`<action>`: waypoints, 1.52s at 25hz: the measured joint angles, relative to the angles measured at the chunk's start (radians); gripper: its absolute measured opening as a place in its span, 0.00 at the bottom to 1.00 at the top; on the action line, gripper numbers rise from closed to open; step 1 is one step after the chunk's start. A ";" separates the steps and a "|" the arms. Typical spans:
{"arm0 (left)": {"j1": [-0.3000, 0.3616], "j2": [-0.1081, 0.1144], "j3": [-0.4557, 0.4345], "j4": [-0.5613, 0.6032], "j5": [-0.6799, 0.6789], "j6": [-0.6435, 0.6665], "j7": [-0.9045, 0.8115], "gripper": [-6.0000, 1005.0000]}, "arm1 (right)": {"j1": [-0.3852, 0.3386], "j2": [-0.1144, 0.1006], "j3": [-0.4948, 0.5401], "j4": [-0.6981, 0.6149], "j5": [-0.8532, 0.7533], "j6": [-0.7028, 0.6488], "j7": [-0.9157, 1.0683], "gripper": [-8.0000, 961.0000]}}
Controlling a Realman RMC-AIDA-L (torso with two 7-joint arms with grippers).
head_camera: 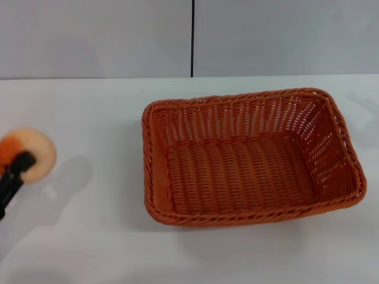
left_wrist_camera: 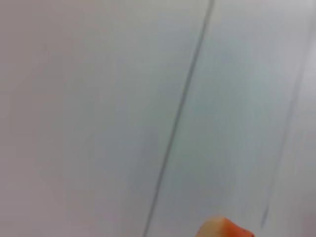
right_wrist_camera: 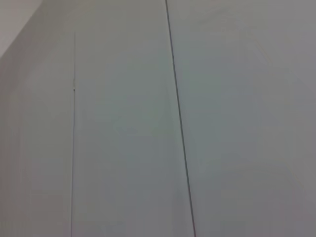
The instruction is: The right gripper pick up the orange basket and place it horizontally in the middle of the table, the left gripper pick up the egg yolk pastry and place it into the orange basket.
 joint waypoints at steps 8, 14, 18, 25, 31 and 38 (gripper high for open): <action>-0.170 -0.040 0.137 -0.107 0.005 0.001 0.030 0.24 | 0.004 0.000 -0.006 -0.001 0.004 0.002 -0.001 0.67; -0.318 -0.043 0.268 -0.262 0.005 -0.104 0.118 0.21 | -0.001 0.000 -0.002 0.001 0.002 0.022 0.001 0.67; -0.379 -0.044 0.293 -0.330 0.005 -0.221 0.126 0.19 | -0.008 0.000 -0.001 0.002 0.002 0.028 0.001 0.67; -0.417 -0.044 0.296 -0.376 0.005 -0.339 0.122 0.40 | -0.007 0.002 0.000 0.023 0.001 0.030 0.001 0.67; -0.378 -0.036 0.285 -0.334 -0.001 -0.278 0.119 0.63 | 0.003 0.001 -0.001 0.043 0.000 0.028 -0.011 0.67; -0.165 -0.032 0.082 -0.103 -0.063 -0.113 0.082 0.80 | 0.033 0.001 0.096 0.182 0.005 0.019 -0.102 0.67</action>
